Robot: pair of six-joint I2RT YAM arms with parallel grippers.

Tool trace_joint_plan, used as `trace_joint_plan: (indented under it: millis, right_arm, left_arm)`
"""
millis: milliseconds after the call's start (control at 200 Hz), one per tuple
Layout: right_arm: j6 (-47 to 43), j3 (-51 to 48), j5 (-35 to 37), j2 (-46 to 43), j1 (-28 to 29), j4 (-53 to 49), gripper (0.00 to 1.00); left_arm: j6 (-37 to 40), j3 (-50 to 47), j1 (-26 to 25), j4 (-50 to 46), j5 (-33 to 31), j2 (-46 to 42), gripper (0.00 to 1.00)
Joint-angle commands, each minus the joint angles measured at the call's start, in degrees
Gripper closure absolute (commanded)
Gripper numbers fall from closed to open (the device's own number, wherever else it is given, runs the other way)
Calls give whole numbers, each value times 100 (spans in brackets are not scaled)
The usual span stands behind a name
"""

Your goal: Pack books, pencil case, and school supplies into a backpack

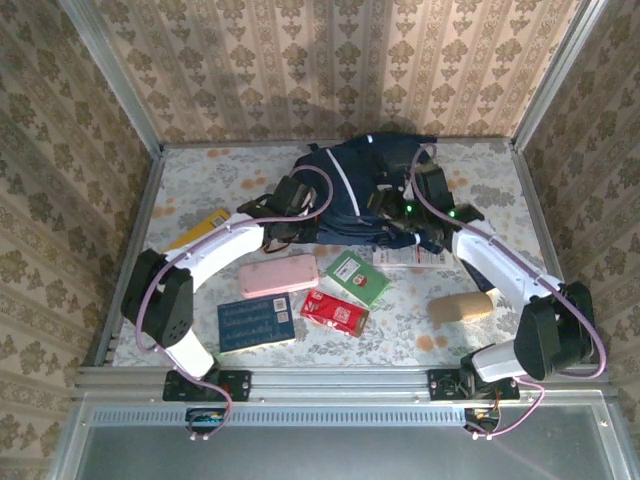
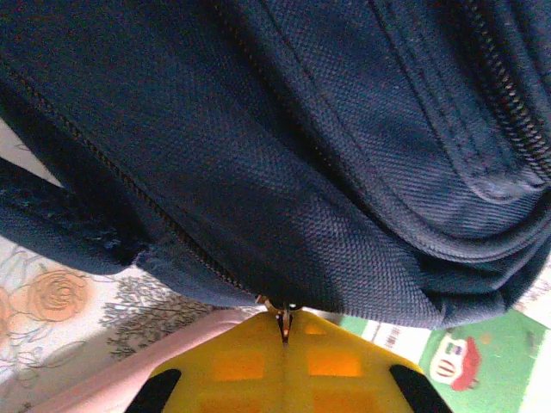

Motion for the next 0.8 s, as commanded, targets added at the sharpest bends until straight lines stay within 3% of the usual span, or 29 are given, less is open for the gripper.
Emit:
trace_joint_plan:
  millis: [0, 105, 325, 515, 655, 795]
  right_arm:
    - [1937, -649, 81, -387, 75, 641, 50]
    - [2949, -1066, 168, -535, 351, 1295, 51]
    - [4003, -1283, 423, -385, 781, 2430, 46]
    - [3970, -1317, 621, -95, 670, 2931, 46]
    - [3611, -1165, 587, 247, 507, 2777, 55]
    - [3269, -1082, 359, 380, 452, 2814, 76]
  left_arm:
    - [-154, 355, -120, 215, 531, -386, 100]
    - [-111, 573, -278, 213, 621, -384, 100]
    - [-163, 868, -492, 266, 758, -327, 100]
    - [-215, 961, -650, 321, 845, -308, 100]
    - [-207, 894, -674, 317, 872, -408, 100]
    - [-148, 796, -671, 305, 872, -507, 100]
